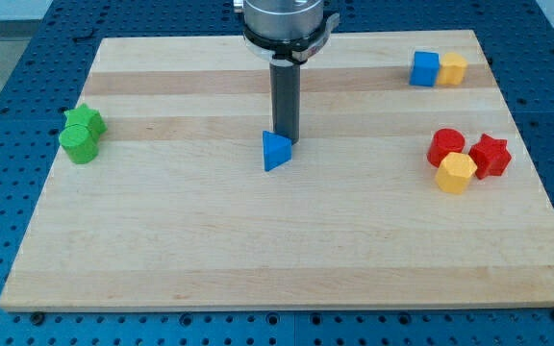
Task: Push blue cube a bit down
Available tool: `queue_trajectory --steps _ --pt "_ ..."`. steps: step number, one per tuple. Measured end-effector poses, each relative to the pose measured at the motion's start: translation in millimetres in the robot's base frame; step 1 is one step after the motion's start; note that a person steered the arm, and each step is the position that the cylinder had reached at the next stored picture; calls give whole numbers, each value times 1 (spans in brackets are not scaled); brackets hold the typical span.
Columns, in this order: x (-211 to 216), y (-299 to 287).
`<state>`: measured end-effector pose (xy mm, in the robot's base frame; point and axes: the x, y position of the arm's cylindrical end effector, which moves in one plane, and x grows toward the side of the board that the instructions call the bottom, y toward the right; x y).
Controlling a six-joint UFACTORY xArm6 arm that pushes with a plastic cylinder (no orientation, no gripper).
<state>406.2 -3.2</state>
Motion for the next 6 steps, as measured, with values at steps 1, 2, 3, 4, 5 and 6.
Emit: queue_trajectory --steps 1,2,3,4,5,6 --pt "-36 26" --pt "-65 30" --pt "-119 31" --pt "-173 96" --pt "-179 172" --pt "-128 184"
